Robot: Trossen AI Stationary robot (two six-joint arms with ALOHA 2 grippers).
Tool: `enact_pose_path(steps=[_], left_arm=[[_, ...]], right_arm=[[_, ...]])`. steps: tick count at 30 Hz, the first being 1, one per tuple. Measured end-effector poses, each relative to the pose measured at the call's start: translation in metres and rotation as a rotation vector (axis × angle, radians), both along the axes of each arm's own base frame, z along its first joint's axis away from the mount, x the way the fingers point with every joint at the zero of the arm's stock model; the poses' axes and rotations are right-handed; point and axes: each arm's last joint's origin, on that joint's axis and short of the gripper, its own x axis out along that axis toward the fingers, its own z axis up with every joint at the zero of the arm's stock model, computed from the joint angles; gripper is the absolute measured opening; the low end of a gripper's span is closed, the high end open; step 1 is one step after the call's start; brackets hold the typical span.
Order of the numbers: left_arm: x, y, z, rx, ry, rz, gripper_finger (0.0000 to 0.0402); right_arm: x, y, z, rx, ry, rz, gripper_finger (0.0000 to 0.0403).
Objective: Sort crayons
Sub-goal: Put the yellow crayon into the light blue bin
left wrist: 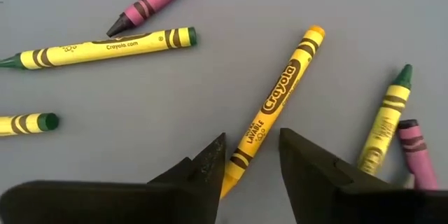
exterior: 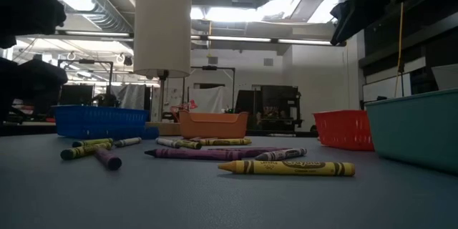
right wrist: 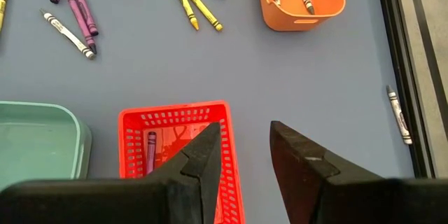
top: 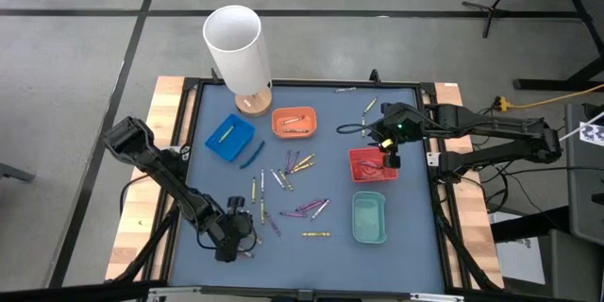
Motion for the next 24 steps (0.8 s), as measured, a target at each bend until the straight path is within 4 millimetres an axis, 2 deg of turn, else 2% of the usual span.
enact_pose_path(steps=[14, 24], left_arm=[[0.003, 0.000, 0.000, 0.015, -0.055, 0.024, 0.0012], [0.015, 0.003, 0.004, 0.009, -0.164, 0.096, 0.0005]], right_arm=[[0.000, 0.000, 0.000, 0.000, -0.001, 0.000, 0.0122], [0.000, 0.000, 0.000, 0.000, -0.001, 0.000, 0.0122]])
